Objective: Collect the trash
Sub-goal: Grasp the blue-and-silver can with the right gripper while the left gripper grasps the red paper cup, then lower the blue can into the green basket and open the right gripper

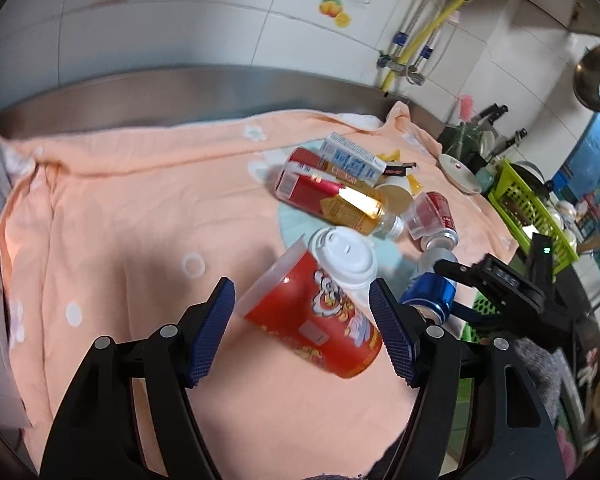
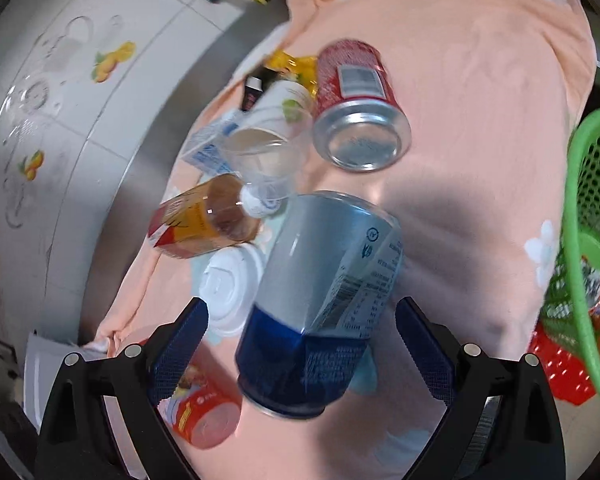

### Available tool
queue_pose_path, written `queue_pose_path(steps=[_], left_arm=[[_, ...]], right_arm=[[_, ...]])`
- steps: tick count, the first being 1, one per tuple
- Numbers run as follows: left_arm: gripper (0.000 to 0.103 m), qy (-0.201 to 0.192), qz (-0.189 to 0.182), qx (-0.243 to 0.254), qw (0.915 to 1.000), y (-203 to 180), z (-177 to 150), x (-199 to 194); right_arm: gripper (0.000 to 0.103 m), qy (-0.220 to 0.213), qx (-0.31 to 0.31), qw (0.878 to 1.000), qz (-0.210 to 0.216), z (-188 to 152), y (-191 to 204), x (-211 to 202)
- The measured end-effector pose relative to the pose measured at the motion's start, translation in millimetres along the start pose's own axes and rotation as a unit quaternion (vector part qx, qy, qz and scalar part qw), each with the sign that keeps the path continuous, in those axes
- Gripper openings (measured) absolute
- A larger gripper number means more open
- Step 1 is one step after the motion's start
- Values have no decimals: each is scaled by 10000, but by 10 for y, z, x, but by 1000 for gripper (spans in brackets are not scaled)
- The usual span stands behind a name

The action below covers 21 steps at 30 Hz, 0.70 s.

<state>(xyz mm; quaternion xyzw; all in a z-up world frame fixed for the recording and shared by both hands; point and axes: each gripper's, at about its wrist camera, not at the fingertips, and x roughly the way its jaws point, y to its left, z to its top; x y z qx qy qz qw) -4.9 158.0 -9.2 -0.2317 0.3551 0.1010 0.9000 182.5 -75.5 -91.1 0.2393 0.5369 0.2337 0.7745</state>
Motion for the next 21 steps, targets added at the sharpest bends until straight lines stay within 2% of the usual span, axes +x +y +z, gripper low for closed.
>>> queue_pose_path(steps=[5, 7, 9, 17, 21], left_arm=[[69, 188, 19, -387, 9991, 48, -39, 110], [73, 303, -10, -544, 9981, 50, -68, 180], [74, 401, -35, -710, 9967, 47, -106, 248], [76, 797, -185, -1315, 9879, 75, -230, 588], [76, 822, -257, -1518, 9846, 68, -212, 723]], right_arm=[[86, 193, 250, 9995, -33, 41, -37, 185], [82, 171, 152, 9996, -171, 38, 19, 207], [74, 180, 40, 9994, -281, 30, 57, 225], [73, 159, -51, 9999, -23, -33, -13, 138], [73, 107, -188, 9997, 138, -112, -62, 9]])
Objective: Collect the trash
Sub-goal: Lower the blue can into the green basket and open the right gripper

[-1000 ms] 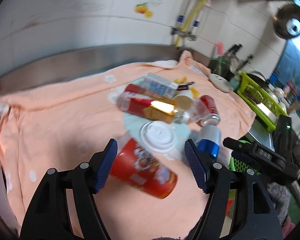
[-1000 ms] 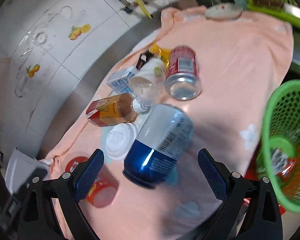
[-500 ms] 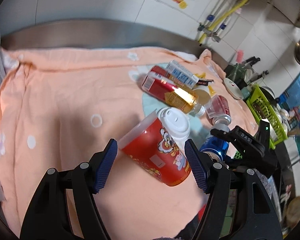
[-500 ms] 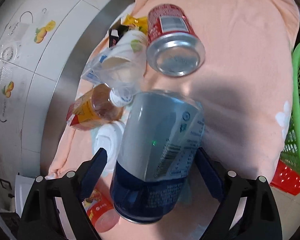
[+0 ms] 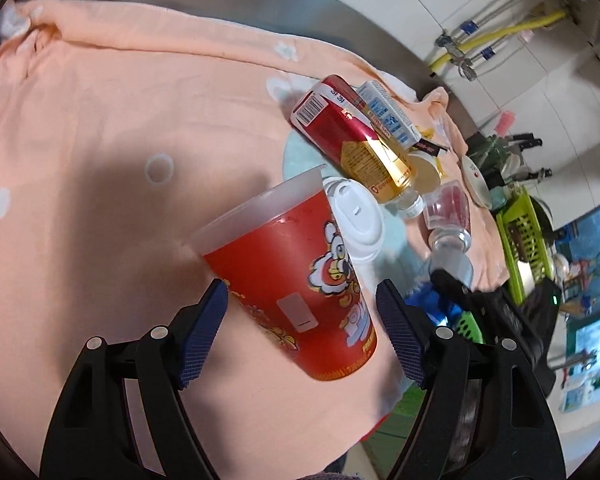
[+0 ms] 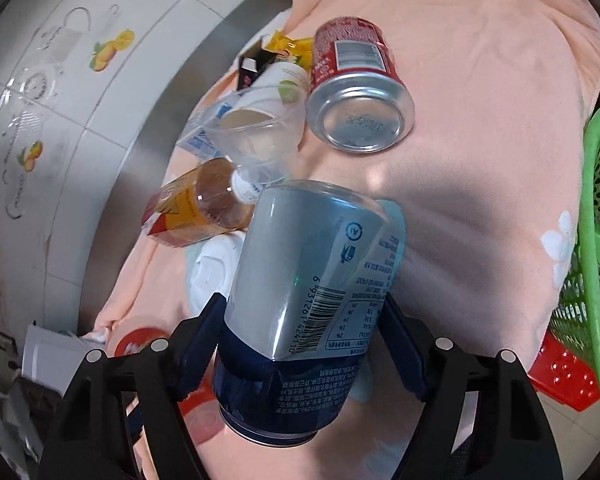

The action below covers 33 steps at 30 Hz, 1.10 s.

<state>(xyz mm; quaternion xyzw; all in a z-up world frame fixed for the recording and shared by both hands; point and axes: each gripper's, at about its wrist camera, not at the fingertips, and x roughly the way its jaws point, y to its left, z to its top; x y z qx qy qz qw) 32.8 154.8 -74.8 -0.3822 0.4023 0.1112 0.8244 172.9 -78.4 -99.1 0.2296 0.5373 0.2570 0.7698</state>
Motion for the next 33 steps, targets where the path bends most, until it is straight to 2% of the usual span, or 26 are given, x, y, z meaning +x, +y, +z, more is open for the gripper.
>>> queue_pose_path(steps=[5, 11, 18, 25, 33], left_arm=[[76, -21, 148, -28, 9999, -57, 66, 114], [76, 0, 171, -71, 9998, -95, 133, 261], [78, 36, 46, -178, 9998, -115, 185, 398], [77, 2, 7, -29, 10000, -181, 219, 470], [75, -186, -154, 224, 9995, -166, 253, 323]], right_arm=[[73, -100, -304, 9992, 228, -85, 38, -221], [73, -291, -645, 9973, 190, -155, 33, -458], [73, -498, -695, 9962, 164, -137, -79, -714], [73, -753, -622, 9950, -219, -67, -465, -1033], [73, -951, -148, 9874, -1253, 41, -1333, -1320]])
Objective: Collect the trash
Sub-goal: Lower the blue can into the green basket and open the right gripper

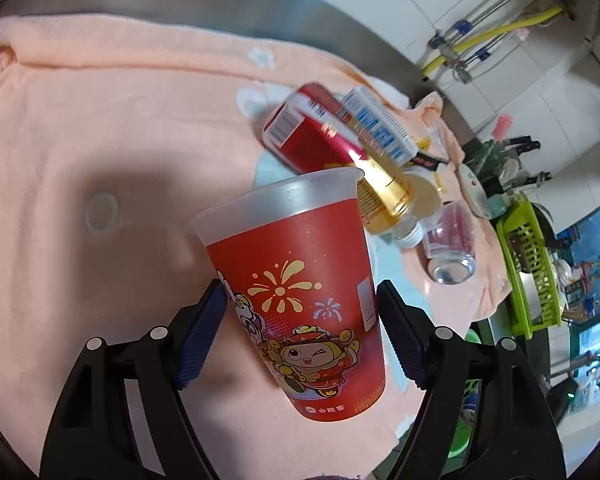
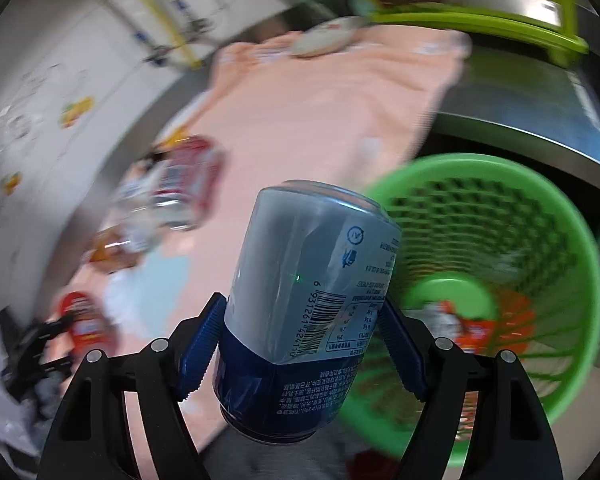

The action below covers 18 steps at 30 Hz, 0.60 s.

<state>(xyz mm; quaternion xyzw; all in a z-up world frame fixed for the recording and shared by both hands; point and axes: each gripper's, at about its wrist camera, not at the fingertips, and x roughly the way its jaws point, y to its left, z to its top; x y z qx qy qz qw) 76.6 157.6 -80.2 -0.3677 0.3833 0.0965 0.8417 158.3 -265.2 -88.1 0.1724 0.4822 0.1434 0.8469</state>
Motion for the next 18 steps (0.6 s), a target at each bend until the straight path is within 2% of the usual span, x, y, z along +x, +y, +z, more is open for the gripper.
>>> queue_pose_path(steps=[3, 8, 15, 18], left_arm=[[75, -128, -54, 99, 9999, -21, 15, -122], [75, -263, -215, 334, 9989, -116, 23, -326], [75, -258, -590, 807, 9947, -460, -7, -476], [75, -211, -741, 1066, 9913, -672, -52, -464]], right_arm=[[73, 88, 22, 9985, -543, 29, -290, 105], [73, 444, 149, 9935, -1040, 20, -656, 417], [73, 1087, 157, 9837, -1424, -41, -848, 850], [75, 1318, 161, 9810, -1414, -46, -850, 959]])
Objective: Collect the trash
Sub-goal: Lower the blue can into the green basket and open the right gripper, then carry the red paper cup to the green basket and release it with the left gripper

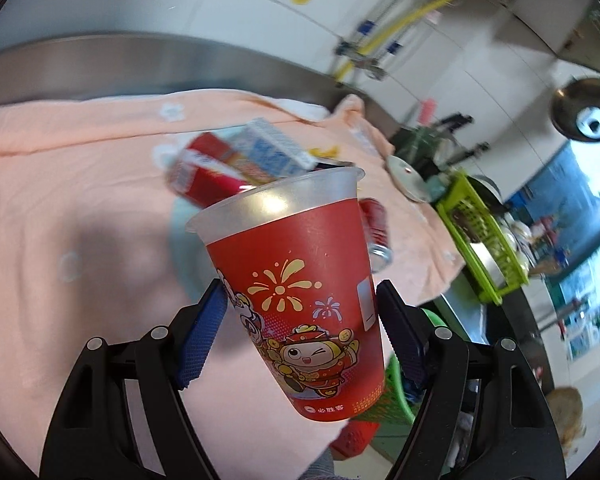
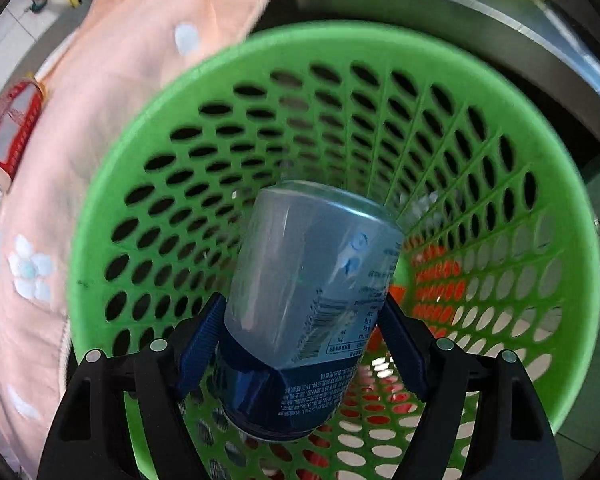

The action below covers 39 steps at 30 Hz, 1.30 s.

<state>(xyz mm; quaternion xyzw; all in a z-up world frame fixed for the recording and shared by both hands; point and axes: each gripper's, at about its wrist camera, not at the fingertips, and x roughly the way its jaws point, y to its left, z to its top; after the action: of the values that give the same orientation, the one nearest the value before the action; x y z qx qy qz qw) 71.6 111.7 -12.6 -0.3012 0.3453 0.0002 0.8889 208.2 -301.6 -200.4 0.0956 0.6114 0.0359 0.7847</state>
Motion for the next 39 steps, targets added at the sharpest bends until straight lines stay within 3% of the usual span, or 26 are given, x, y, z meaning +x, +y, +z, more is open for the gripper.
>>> queue_pose_path(steps=[10, 19, 25, 31, 39], left_arm=[[75, 500, -726, 878, 9922, -841, -168, 335], [75, 1342, -1364, 1645, 9676, -1685, -622, 950], [75, 1891, -1382, 2056, 9502, -2100, -1009, 1502], [75, 2429, -1329, 2449, 9292, -2410, -1401, 2038], [75, 2915, -979, 2509, 9179, -2561, -1783, 2660]], right_arm=[[80, -657, 49, 9978, 78, -133, -140, -470], [81, -1531, 125, 9873, 414, -635, -414, -1249], [82, -2093, 48, 9775, 273, -836, -514, -1664], [82, -2408, 23, 9706, 51, -995, -627, -1773], [82, -2316, 329, 9721, 150, -1032, -911, -1589]])
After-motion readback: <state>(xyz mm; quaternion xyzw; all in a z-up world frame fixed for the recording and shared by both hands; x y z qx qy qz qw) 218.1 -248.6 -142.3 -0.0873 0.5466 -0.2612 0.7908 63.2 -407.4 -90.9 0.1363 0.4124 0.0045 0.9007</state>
